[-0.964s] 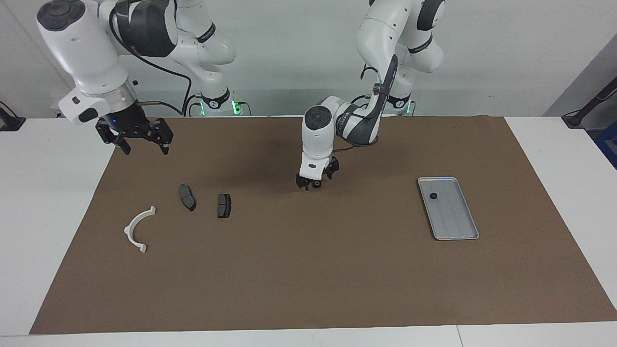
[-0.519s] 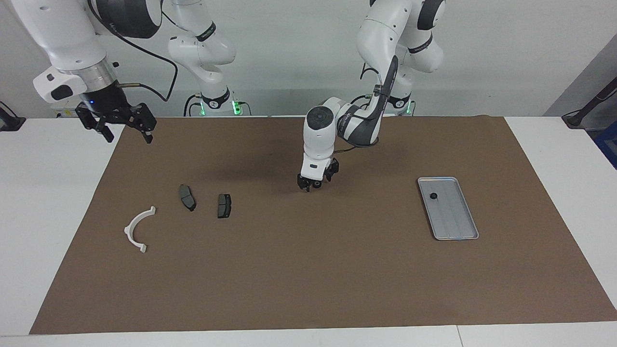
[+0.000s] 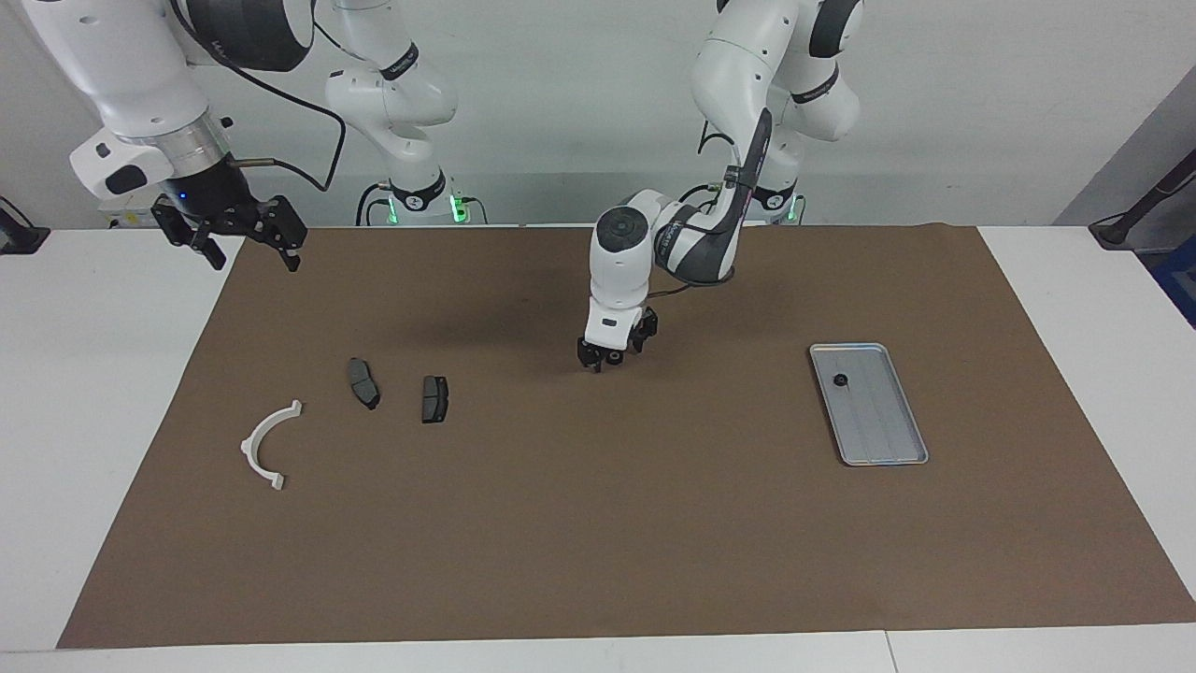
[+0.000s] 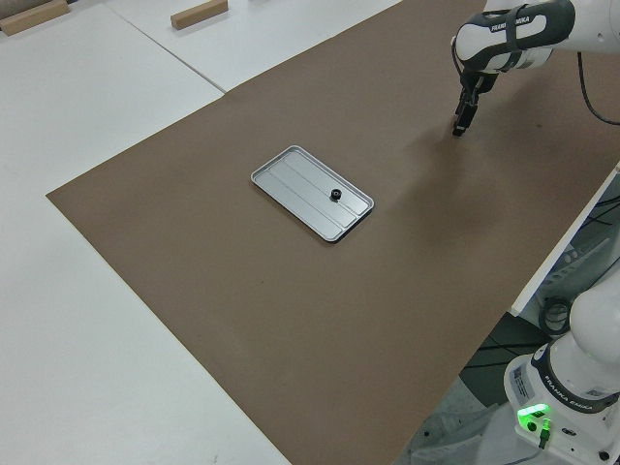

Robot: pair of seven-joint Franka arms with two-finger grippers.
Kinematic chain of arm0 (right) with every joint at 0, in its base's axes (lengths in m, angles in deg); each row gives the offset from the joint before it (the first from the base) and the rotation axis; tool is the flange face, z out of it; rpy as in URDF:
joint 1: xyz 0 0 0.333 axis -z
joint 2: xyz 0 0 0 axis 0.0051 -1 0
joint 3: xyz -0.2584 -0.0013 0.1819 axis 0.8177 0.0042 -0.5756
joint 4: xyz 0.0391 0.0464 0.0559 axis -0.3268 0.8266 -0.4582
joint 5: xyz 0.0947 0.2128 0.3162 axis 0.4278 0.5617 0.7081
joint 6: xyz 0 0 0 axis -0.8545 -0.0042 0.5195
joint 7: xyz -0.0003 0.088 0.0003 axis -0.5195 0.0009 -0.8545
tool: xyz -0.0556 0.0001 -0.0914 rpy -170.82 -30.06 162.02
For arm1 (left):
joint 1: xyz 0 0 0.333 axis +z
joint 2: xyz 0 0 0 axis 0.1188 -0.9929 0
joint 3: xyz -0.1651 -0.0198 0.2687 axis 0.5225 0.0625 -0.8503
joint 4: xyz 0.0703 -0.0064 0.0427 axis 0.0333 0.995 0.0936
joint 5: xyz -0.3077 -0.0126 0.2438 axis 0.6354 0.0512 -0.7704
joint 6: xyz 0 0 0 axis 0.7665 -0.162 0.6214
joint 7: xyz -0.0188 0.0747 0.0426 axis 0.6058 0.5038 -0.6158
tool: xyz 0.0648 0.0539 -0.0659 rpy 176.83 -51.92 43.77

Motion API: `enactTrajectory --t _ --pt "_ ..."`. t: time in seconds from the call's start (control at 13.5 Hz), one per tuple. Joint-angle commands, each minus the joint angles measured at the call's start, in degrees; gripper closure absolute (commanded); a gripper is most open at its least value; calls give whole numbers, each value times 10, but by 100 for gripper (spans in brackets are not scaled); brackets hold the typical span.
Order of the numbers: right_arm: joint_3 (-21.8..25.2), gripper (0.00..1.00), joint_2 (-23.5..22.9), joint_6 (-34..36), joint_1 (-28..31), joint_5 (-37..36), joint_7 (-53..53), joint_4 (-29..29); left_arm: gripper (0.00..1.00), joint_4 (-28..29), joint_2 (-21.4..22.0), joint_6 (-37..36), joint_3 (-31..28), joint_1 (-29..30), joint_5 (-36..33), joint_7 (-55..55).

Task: Pick bearing gear from pile to tray

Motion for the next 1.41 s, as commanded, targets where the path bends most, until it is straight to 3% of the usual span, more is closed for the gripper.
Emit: enactTrajectory --t 0.0,0.45,0.67,0.89,0.96,1.34 --pt "2 0 5 28 -1 8 -11 -4 13 24 20 12 -3 -5 0 -12" --pt "2 0 6 40 -1 1 -11 -9 30 28 20 16 -3 -5 0 -13" --pt "2 0 10 34 -1 8 -10 -8 54 28 21 15 -3 -5 0 -13" --pt "2 0 10 35 -1 8 -10 -8 93 29 21 14 -3 -6 -1 -13" --pt "2 0 10 36 -1 8 -10 -8 100 29 21 14 -3 -9 0 -13" --pt "1 0 13 38 -2 1 -9 -7 100 -2 29 -34 -8 14 -1 -6"
